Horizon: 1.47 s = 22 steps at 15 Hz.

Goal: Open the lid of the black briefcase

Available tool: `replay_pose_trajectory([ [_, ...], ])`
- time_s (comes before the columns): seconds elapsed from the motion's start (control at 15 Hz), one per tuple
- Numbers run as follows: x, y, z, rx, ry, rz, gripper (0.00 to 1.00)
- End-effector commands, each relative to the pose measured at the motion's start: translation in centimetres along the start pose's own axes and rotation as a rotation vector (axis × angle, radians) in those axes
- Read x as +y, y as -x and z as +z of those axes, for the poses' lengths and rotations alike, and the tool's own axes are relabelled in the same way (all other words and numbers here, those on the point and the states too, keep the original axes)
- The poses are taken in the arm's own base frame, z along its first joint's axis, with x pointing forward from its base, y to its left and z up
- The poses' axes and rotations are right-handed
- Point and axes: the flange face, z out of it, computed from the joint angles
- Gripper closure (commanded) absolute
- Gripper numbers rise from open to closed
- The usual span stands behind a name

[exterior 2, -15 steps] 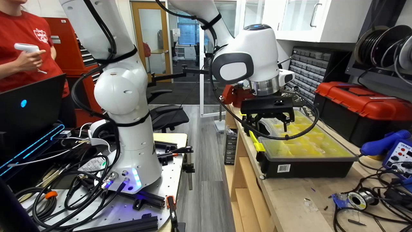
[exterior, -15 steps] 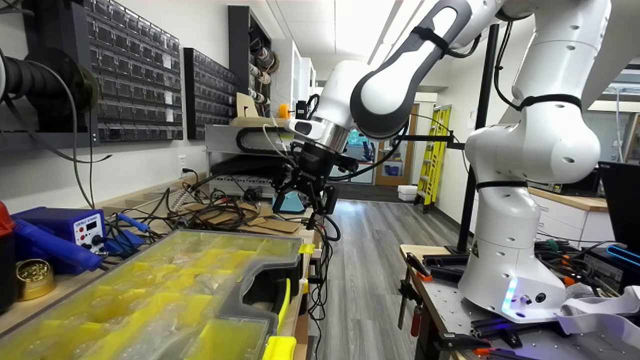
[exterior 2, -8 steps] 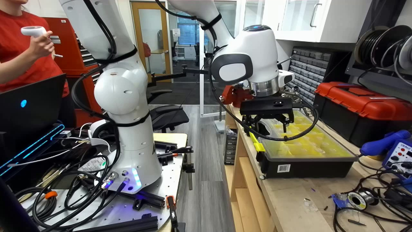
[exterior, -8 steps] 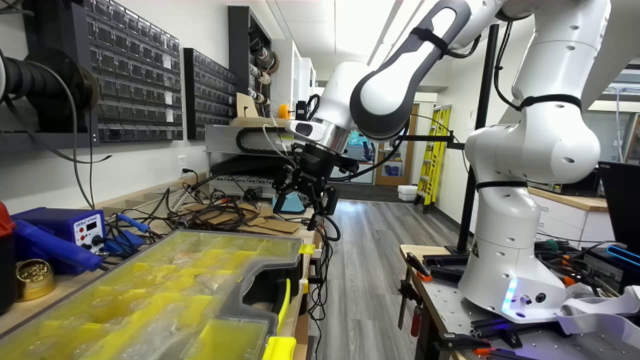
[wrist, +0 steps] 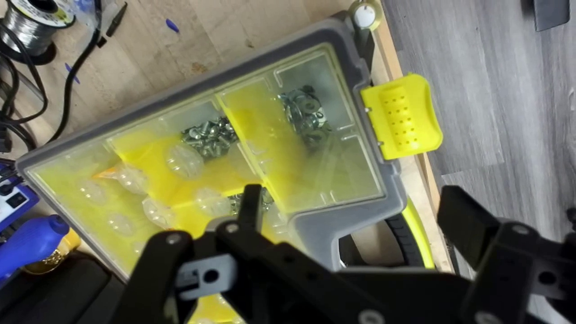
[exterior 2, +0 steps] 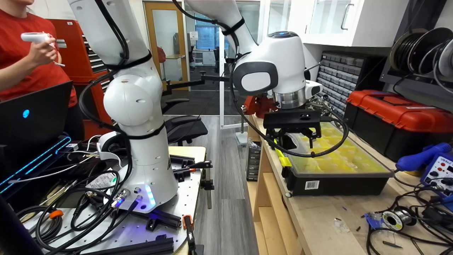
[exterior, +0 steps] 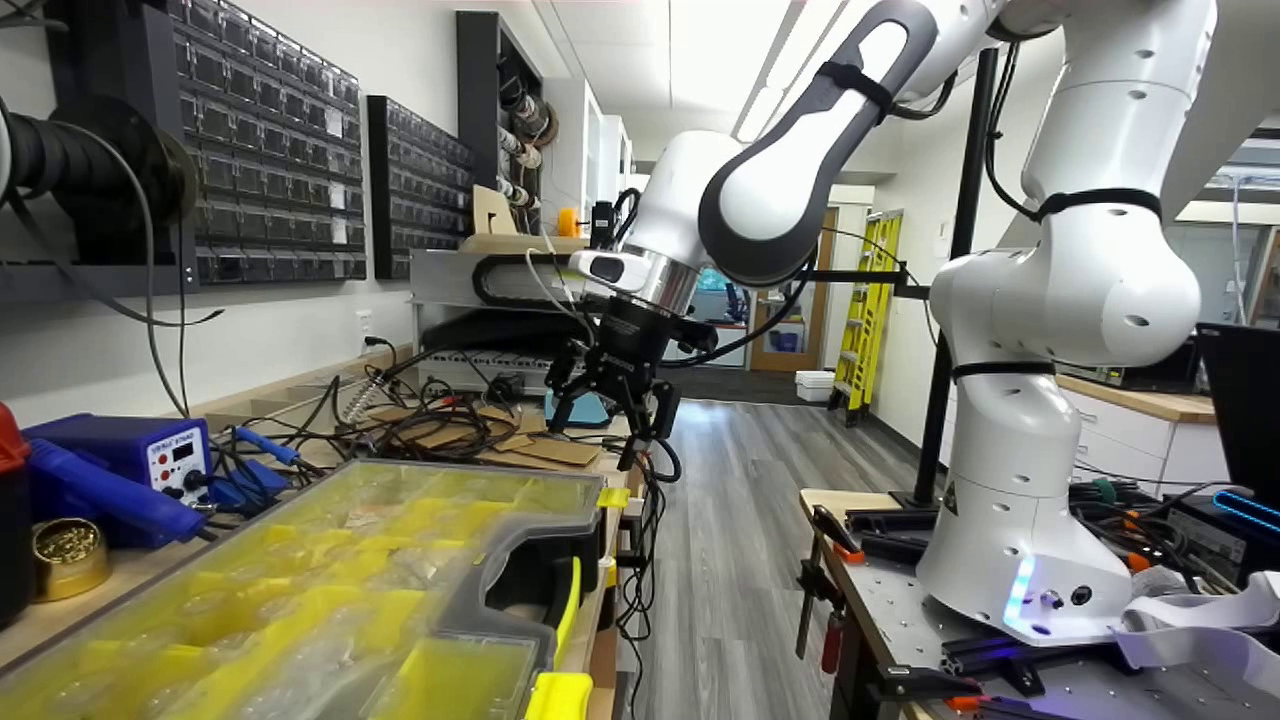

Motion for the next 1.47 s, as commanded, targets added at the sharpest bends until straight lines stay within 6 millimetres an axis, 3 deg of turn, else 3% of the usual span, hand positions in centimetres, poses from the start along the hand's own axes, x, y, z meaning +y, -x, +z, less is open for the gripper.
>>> replay_pose_trajectory([
  [0.0,0.2,0.3,0.1,-0.008,0.014,-0.018,0.0],
  [0.47,0.4,0.9,0.3,-0.017,0.005,-0.045,0.0],
  [1.07,-0.6,1.3,2.9,-0.057,-0.035,-0.03,0.0],
  [1.4,-0.9,1.3,3.1,-0.054,-0.064,-0.034,0.0],
])
